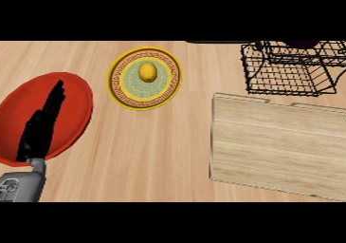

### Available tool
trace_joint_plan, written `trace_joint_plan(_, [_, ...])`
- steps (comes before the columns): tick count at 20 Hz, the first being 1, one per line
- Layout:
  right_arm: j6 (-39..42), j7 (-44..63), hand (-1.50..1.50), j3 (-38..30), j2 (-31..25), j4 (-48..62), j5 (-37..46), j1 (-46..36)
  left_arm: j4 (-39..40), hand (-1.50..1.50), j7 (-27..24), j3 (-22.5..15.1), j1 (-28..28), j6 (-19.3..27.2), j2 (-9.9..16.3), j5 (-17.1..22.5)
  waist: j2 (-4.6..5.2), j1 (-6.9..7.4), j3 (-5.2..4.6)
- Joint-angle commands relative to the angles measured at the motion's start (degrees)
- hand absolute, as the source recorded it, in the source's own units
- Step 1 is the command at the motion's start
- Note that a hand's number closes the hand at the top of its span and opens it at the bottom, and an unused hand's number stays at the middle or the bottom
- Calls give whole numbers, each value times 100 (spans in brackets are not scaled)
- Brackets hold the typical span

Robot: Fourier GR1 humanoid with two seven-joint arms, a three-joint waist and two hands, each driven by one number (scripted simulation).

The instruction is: Pick the eggplant from the tray and place it in the tiered basket

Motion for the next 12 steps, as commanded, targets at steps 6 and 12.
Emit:
trace_joint_plan(6, [1371,339,-150,-915,-1138,-515,-1054,845,253,0,-156,291,5,-125,120,99,-21,-151,0])
trace_joint_plan(12, [2043,-298,-150,-1653,-1697,-970,-1815,2127,-293,0,366,174,7,13,47,-95,-21,-133,8])
